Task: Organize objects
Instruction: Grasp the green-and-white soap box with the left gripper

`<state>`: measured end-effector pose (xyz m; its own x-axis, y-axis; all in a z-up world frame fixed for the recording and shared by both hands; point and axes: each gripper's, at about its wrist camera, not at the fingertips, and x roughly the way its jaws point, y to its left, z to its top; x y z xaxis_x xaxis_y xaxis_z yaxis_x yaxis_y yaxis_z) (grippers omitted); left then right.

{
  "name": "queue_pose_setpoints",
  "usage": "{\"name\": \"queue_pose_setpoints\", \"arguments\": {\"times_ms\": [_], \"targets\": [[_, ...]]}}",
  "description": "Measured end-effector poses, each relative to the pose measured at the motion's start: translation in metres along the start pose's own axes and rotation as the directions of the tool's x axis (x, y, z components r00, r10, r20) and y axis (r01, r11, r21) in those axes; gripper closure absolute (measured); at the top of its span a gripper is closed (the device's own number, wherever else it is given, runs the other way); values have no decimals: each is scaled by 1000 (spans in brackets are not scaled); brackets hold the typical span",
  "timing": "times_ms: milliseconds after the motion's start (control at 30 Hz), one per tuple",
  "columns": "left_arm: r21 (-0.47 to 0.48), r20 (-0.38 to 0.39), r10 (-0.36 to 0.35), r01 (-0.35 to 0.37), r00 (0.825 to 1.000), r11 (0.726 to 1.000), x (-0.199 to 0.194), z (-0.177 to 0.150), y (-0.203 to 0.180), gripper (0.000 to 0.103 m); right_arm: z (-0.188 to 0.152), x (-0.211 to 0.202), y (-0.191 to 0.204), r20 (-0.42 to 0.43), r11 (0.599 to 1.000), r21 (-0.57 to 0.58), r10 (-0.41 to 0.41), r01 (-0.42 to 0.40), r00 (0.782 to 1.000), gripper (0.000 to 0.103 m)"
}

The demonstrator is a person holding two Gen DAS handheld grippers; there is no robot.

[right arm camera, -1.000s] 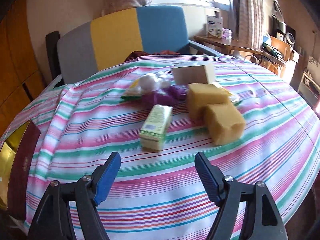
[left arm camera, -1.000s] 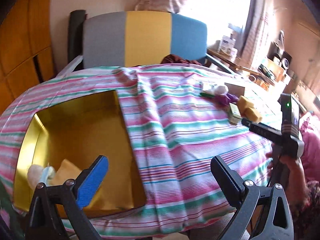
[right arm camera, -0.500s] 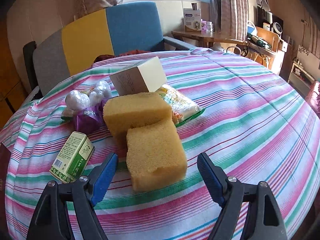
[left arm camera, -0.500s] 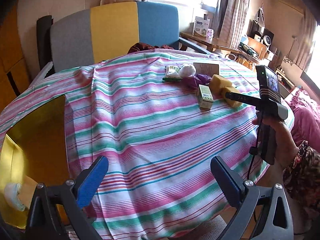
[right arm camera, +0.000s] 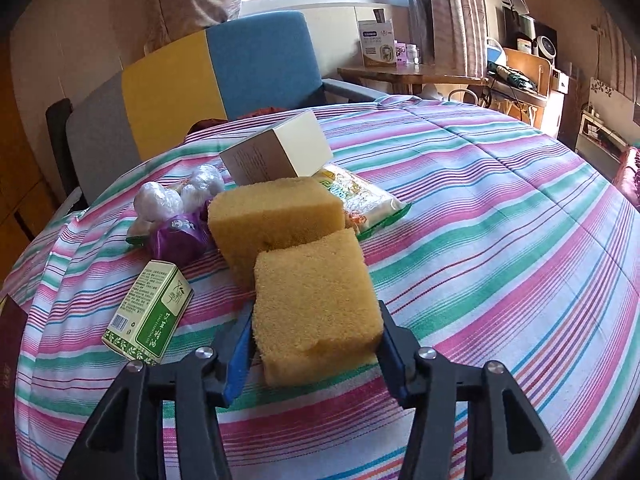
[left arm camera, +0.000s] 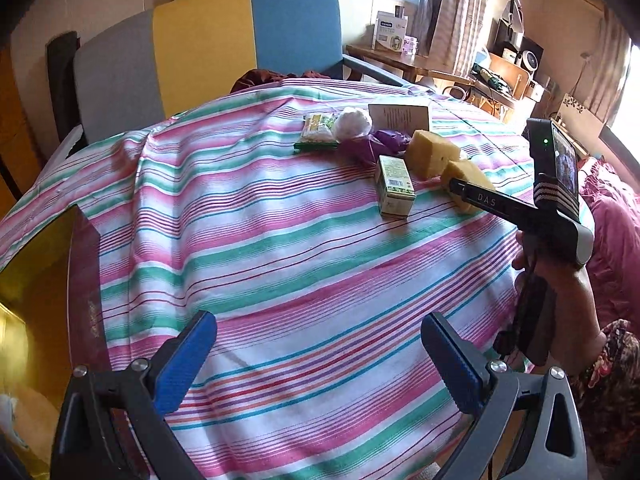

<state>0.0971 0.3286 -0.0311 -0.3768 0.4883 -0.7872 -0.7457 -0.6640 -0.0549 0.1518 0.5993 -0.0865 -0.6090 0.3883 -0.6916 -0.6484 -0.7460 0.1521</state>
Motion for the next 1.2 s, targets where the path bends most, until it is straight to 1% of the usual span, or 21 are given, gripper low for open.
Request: {"name": "queue_pose_setpoints", "arguments": {"times_ms": [100, 167, 333, 367, 467, 500, 567, 600, 667, 733, 767, 833, 900, 933, 967, 1033, 1067, 1100, 1200], "targets": [[27, 10, 4, -4, 1000, 1000, 11, 12, -11, 0, -4, -8, 3, 32, 1000, -4, -30, 30, 999, 48], [28, 21, -7, 7, 1000, 1000, 19, 23, -17, 0, -6, -13, 4, 61, 998, -4, -64, 65, 996, 48], [27, 58, -10, 9, 998, 1000, 43, 52, -29, 0, -9, -26, 2, 131, 988, 22, -154, 153, 979, 48], [27, 54, -12, 11, 998, 1000, 51, 58, -32, 0, -10, -29, 1, 144, 986, 29, -166, 164, 975, 48], [34, 37, -43, 42, 998, 999, 76, 75, -40, 1, -11, -32, 0, 167, 983, 41, -185, 181, 968, 48], [40, 30, -45, 43, 999, 998, 83, 79, -44, 3, -11, -33, 0, 173, 982, 41, -189, 184, 967, 48], [58, 25, -63, 61, 998, 996, 97, 88, -51, 4, -12, -34, 0, 184, 981, 40, -193, 189, 964, 48], [66, 22, -62, 60, 998, 996, 102, 91, -54, 4, -13, -35, 0, 189, 981, 39, -195, 191, 962, 48], [78, 18, -62, 60, 998, 995, 113, 97, -59, 8, -13, -35, 1, 191, 980, 41, -201, 196, 961, 48], [91, 15, -61, 59, 998, 994, 123, 101, -63, 9, -13, -33, -1, 186, 980, 45, -199, 194, 962, 48], [95, 14, -60, 58, 998, 994, 127, 101, -64, 11, -13, -32, -2, 182, 980, 48, -200, 195, 963, 48], [107, 10, -55, 54, 998, 993, 135, 101, -67, 17, -13, -32, -3, 181, 981, 50, -194, 188, 964, 48], [116, -2, -45, 45, 999, 992, 143, 100, -68, 27, -14, -32, -2, 182, 981, 51, -194, 187, 964, 48], [115, -5, -46, 46, 999, 992, 146, 99, -68, 29, -14, -32, -2, 183, 981, 51, -194, 188, 964, 48], [112, -10, -42, 42, 999, 993, 149, 98, -68, 36, -14, -32, -2, 182, 980, 50, -196, 190, 963, 48], [107, 0, -40, 40, 999, 994, 149, 98, -66, 44, -14, -31, -1, 182, 981, 44, -196, 191, 964, 48], [104, 5, -59, 58, 998, 993, 147, 98, -65, 61, -14, -31, -1, 183, 980, 43, -197, 193, 963, 48], [102, 8, -73, 71, 997, 992, 146, 97, -66, 72, -14, -32, 0, 184, 980, 41, -201, 197, 962, 48], [96, 22, -83, 81, 996, 992, 143, 94, -63, 72, -14, -31, 5, 188, 978, 24, -206, 205, 960, 48]]}}
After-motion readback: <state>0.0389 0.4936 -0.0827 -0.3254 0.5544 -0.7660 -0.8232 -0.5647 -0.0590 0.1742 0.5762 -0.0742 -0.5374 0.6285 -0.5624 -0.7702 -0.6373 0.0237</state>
